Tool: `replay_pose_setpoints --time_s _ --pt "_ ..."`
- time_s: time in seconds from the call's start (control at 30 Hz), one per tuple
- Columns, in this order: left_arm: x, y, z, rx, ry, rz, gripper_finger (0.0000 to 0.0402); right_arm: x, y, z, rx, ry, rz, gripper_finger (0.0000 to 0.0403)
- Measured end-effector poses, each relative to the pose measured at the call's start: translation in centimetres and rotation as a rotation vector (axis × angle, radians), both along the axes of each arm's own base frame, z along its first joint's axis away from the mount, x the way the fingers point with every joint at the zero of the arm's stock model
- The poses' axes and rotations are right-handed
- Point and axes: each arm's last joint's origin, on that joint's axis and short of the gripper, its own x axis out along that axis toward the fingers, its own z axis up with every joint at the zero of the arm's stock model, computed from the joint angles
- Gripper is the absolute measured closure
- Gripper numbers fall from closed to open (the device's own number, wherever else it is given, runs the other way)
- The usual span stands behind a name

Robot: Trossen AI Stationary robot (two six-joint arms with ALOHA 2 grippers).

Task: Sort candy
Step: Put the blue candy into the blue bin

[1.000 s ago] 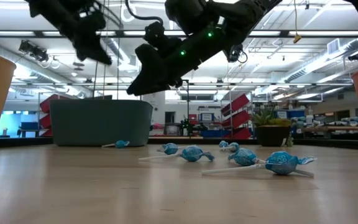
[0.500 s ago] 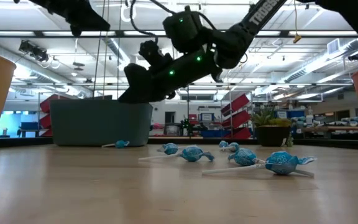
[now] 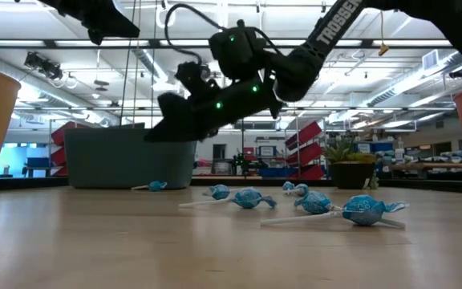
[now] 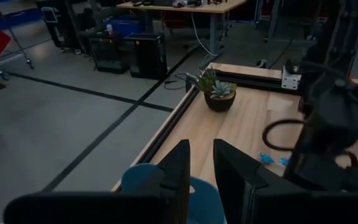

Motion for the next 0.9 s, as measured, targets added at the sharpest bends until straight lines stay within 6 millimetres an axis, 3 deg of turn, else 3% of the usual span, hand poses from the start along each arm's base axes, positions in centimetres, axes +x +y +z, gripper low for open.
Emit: replay_pose_setpoints --time_s 0.13,0.43,0.9 --pt "0.0 0.0 0.0 -0.002 -0.001 -0.008 0.0327 0.2 0.3 -2.2 0.011 0.006 -0.065 0.0249" --pt "0.0 0.0 -0.4 -0.022 0.017 -0.015 0.0327 1.6 -1.4 -5.5 0.083 0.043 -0.156 0.0249" --pt "0.5 0.4 -2.9 -0.068 0.065 -0.014 0.0327 2.0 -2.8 -6.1 0.137 0.148 -0.208 0.0249"
